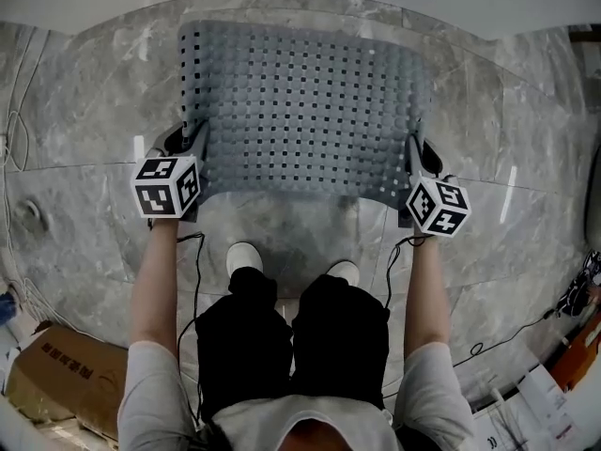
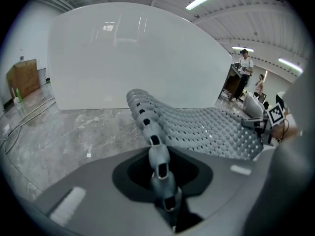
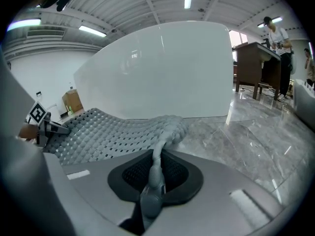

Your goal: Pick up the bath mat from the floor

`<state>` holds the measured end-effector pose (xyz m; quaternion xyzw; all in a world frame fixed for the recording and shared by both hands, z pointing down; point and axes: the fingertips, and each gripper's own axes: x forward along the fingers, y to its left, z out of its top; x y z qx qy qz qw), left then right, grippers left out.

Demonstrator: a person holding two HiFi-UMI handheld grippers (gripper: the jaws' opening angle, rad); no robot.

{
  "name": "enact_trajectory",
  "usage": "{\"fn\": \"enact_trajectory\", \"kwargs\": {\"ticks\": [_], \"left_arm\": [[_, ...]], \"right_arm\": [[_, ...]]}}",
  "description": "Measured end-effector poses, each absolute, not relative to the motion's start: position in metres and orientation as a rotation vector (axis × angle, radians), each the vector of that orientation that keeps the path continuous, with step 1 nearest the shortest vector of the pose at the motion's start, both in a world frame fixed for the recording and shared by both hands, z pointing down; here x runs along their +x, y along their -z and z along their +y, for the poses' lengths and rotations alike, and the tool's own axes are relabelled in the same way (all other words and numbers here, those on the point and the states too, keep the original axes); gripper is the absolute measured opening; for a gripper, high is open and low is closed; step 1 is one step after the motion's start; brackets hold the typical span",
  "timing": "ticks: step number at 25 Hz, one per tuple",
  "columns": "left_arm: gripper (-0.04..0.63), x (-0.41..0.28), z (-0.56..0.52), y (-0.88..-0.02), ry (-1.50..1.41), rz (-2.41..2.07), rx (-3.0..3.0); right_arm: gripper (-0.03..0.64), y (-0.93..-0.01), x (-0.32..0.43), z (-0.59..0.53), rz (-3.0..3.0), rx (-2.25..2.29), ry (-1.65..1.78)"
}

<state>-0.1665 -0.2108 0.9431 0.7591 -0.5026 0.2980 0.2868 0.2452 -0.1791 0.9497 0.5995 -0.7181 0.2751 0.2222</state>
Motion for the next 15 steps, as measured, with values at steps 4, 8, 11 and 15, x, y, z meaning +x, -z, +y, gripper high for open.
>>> {"fn": "enact_trajectory", "kwargs": {"ticks": [4,8,11,15], "left_arm": [[0.067,-0.166,-0.212,-0.893,-0.795,-1.339,2.036],[0.066,-0.166,-0.211,-0.833,-0.79,-1.343,2.043],[0.066,-0.164,-0.206,-0.785,-0.793,-1.341,2.049],[0.066,-0.161,-0.196,-0.714,-0.806,-1.331,2.064]], "right_arm": [[0.037,-0.9,0.241,-0.179,-1.976,1.66,-0.765],[0.037,-0.839,0.238,-0.177,-1.975,1.68,-0.768],[0.037,-0.789,0.237,-0.171,-1.975,1.688,-0.771],[0.035,-0.717,0.234,-0.163,-1.983,1.684,-0.767]]}}
